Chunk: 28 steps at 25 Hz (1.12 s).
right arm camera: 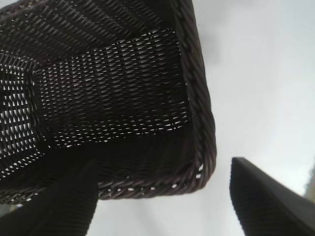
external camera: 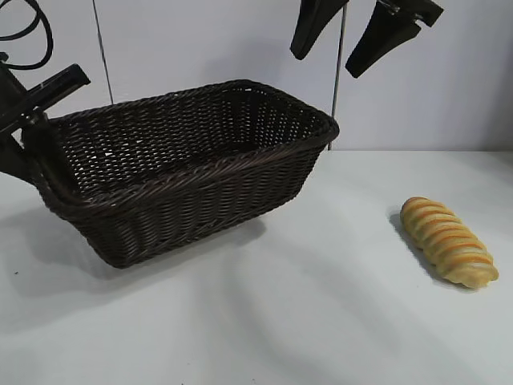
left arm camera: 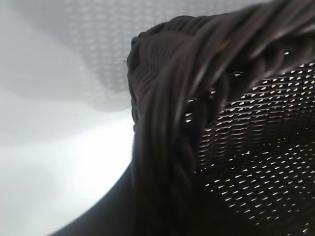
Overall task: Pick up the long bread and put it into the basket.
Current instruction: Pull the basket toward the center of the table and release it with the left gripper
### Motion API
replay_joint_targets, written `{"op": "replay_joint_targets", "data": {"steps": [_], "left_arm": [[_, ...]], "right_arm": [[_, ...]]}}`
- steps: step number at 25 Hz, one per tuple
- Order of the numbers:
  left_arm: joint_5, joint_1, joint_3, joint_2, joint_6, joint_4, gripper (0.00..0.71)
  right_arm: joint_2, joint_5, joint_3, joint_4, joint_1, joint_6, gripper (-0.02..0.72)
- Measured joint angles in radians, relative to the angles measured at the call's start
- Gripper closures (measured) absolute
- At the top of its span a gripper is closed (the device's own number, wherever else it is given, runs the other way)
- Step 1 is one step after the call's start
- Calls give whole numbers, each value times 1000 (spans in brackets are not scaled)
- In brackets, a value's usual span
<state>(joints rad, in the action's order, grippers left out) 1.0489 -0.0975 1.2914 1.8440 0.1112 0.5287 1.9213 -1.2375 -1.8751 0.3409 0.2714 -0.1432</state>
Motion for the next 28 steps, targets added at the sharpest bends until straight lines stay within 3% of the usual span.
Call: {"op": "replay_joint_targets", "data": {"steps": [9,15,28], "left_arm": [[131,0,164,87,-221,-7,613],[145,-33,195,133,-335,-11,613],[150,-66,291,258,-355,-36,613]], "right_arm": [[0,0,0,3,0,1,164],[0,-1,0,3,0,1,164],[0,-1,0,7,0,1,164]]}}
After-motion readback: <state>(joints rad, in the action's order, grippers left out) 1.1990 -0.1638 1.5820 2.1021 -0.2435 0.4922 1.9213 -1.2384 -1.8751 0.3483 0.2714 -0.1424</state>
